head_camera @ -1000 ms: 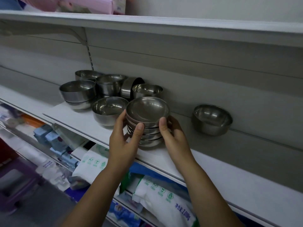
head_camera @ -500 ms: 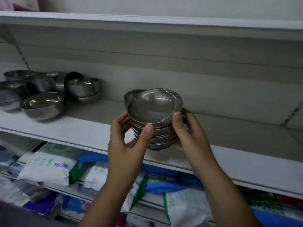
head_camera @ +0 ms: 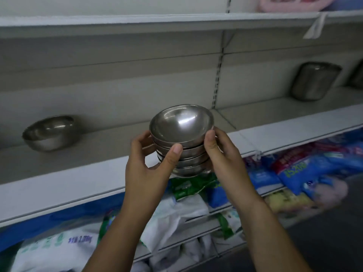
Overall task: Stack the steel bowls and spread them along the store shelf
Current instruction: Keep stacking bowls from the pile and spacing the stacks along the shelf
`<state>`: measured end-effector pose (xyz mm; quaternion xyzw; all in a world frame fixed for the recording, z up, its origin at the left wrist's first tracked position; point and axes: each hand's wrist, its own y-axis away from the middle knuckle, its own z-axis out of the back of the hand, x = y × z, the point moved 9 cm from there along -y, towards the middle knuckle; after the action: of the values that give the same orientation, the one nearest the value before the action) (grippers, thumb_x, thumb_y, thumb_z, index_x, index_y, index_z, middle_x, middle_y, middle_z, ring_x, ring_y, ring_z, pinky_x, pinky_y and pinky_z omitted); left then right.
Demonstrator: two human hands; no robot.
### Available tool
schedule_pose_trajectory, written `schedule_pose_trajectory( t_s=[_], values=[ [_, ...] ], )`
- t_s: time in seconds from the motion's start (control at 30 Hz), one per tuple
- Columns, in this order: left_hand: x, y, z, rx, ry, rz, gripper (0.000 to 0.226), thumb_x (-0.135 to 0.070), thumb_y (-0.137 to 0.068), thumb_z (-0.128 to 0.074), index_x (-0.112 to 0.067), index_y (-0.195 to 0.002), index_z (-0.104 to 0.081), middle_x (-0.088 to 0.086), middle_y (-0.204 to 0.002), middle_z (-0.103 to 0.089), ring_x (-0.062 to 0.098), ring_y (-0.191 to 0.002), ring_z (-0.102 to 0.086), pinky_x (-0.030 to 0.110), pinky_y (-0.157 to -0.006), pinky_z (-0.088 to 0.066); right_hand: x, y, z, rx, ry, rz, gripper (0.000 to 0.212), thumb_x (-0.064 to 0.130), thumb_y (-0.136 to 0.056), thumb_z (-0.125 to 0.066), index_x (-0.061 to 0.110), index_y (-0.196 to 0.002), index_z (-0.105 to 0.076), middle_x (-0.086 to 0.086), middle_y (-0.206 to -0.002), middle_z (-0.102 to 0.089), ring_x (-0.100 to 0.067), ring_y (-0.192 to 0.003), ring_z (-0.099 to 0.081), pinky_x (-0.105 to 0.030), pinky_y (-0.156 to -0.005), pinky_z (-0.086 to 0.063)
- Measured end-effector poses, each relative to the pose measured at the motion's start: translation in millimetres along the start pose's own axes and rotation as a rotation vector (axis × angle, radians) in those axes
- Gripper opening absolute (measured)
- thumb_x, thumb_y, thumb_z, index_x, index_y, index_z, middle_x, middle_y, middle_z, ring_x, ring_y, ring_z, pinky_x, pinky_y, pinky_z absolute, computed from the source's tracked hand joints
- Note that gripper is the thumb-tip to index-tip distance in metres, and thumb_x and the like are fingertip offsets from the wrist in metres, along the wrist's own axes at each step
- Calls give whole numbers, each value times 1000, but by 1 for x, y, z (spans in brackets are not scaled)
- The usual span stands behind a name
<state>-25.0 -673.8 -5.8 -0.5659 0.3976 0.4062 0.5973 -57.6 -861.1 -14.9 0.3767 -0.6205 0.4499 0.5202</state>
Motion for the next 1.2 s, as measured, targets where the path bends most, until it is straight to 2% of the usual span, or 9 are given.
schedule_pose_trajectory(
  t_s=[0.17,0.27,0.37,0.43,0.57,0.67,0.83,1.07,1.2],
  values=[
    [-16,2,-103,163,11,-28,71,-63,-70,-81,-32,-130,-60,-16,-119,-69,-4,-110,-63,11,-86,-50,10,11,105,-130,12,66,79,77,-72,-68,32,-136,-59,7,-128,-69,-8,-114,-69,-21,-85,-57],
    [-27,9,-174,244,42,-44,71,-62,-69,-83,-29,-127,-61,-16,-116,-70,-5,-107,-64,9,-84,-49,16,18,176,-213,-20,96,85,78,-60,-77,34,-131,-62,5,-124,-72,-10,-110,-71,-27,-86,-59],
    [-34,23,-248,320,85,-37,70,-62,-69,-83,-30,-127,-61,-15,-118,-69,-3,-109,-64,9,-78,-50,18,21,251,-270,7,109,86,78,-58,-79,33,-130,-62,6,-124,-72,-13,-116,-69,-43,-97,-57],
    [-38,33,-297,364,110,-17,69,-66,-65,-78,-36,-125,-60,-19,-119,-68,-3,-111,-63,17,-82,-51,24,22,302,-297,23,115,83,77,-59,-79,34,-128,-63,9,-124,-72,-13,-119,-67,-48,-102,-55],
    [-42,50,-392,455,175,55,64,-65,-63,-79,-41,-119,-60,-23,-120,-68,-4,-111,-64,31,-89,-54,36,26,394,-335,68,142,79,76,-61,-78,32,-126,-63,13,-122,-72,-11,-118,-67,-37,-99,-56],
    [-48,56,-452,507,177,70,68,-69,-60,-81,-36,-116,-61,-19,-119,-69,2,-112,-66,38,-83,-58,40,26,452,-317,91,147,82,65,-65,-84,24,-132,-61,9,-124,-72,-14,-120,-67,-27,-93,-56],
    [-58,50,-530,629,151,25,70,-62,-60,-80,-39,-122,-58,-18,-122,-67,7,-110,-68,49,-89,-60,38,15,524,-222,204,115,82,12,-66,-90,26,-138,-53,17,-124,-71,-3,-119,-65,-20,-92,-52],
    [-66,22,-623,699,112,-54,71,-64,-67,-77,-40,-131,-57,-14,-126,-67,8,-112,-68,45,-85,-62,30,-36,604,-246,161,180,72,5,-62,-86,24,-126,-59,16,-116,-74,-6,-111,-70,-22,-90,-55],
    [-64,-11,-679,692,102,-63,61,-62,-68,-81,-41,-121,-61,-21,-116,-70,1,-105,-68,36,-75,-64,20,-83,653,-292,182,202,82,15,-62,-96,21,-134,-58,0,-130,-69,-20,-124,-64,-42,-103,-52]
  ],
)
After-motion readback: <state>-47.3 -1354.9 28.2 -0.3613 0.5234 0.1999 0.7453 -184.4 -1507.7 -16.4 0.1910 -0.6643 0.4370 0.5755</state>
